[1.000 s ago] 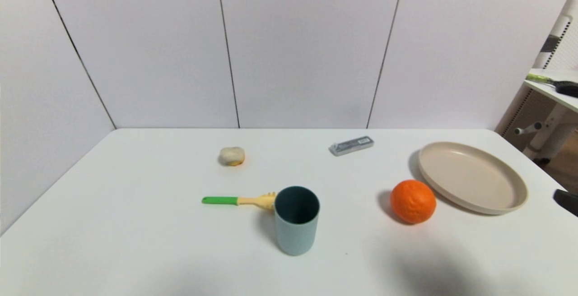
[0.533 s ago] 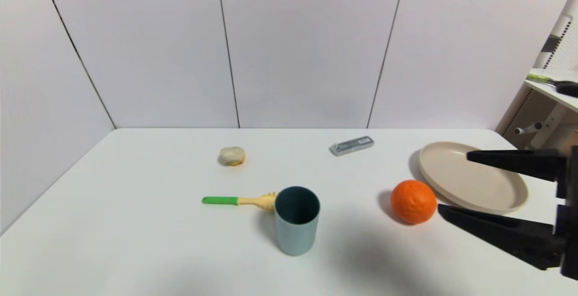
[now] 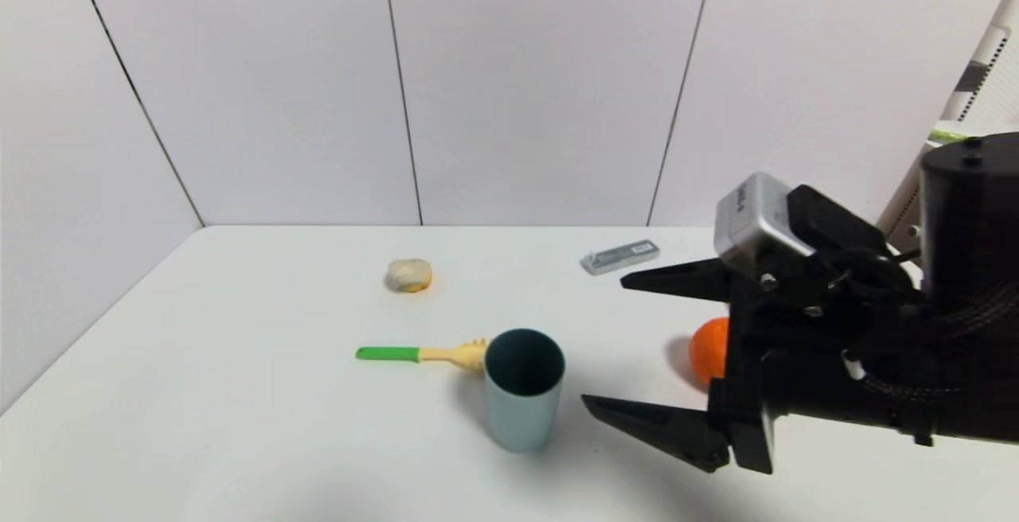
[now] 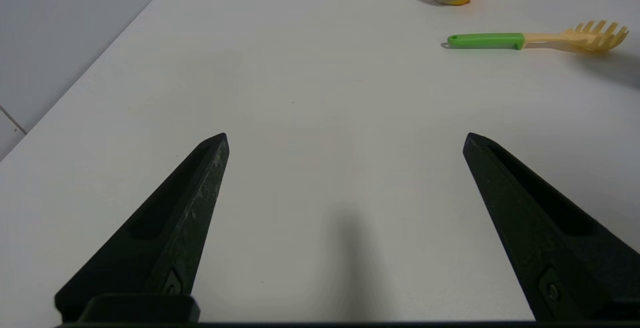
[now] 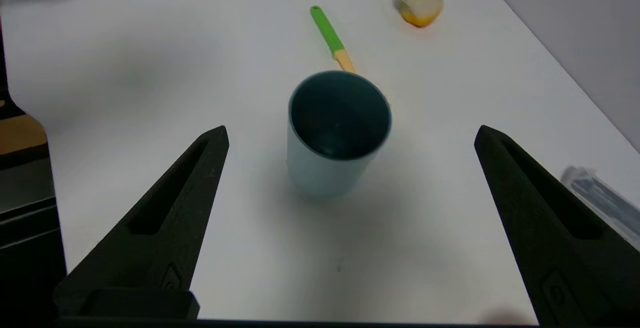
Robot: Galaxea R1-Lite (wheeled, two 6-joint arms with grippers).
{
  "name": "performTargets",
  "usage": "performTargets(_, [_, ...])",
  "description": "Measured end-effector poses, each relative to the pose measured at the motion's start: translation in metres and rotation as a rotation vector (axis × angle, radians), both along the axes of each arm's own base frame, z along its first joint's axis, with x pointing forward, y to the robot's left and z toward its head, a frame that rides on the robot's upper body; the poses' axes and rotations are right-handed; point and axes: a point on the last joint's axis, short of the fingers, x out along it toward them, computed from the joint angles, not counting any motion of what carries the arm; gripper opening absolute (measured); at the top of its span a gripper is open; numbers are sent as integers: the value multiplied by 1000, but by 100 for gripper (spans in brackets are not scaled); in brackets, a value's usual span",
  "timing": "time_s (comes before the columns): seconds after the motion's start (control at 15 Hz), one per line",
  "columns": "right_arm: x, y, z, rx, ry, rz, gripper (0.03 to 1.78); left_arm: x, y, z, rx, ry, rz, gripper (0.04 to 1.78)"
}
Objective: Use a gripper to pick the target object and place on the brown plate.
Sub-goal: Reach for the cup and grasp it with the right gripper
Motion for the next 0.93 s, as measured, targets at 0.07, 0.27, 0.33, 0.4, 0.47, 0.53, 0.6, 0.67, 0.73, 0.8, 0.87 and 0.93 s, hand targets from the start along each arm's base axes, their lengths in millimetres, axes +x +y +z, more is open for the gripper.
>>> performTargets(0.07, [5,7,-5,8,-12,14,170,0,0,0,0,0,0,169])
performTargets(0.27, [15,22,-25,-23,-4,41,170,0,0,0,0,0,0,169])
performTargets(0.33, [18,25,-31,-37,11,47,170,0,0,0,0,0,0,169])
performTargets(0.4, [21,29,-38,-52,30,53,170,0,0,0,0,0,0,169])
performTargets(0.47, [24,32,-43,-63,42,54,170,0,0,0,0,0,0,169])
performTargets(0.53, [27,35,-47,-73,55,55,170,0,0,0,0,0,0,169])
performTargets(0.6, [30,38,-51,-82,65,57,170,0,0,0,0,0,0,169])
performTargets(0.67, [33,42,-54,-88,71,56,170,0,0,0,0,0,0,169])
performTargets(0.73, [37,46,-54,-88,71,53,170,0,0,0,0,0,0,169])
performTargets(0.8, [42,49,-53,-84,70,47,170,0,0,0,0,0,0,169])
performTargets(0.87, [47,53,-53,-82,70,42,170,0,0,0,0,0,0,169])
performTargets(0.93, [50,55,-53,-81,71,40,170,0,0,0,0,0,0,169])
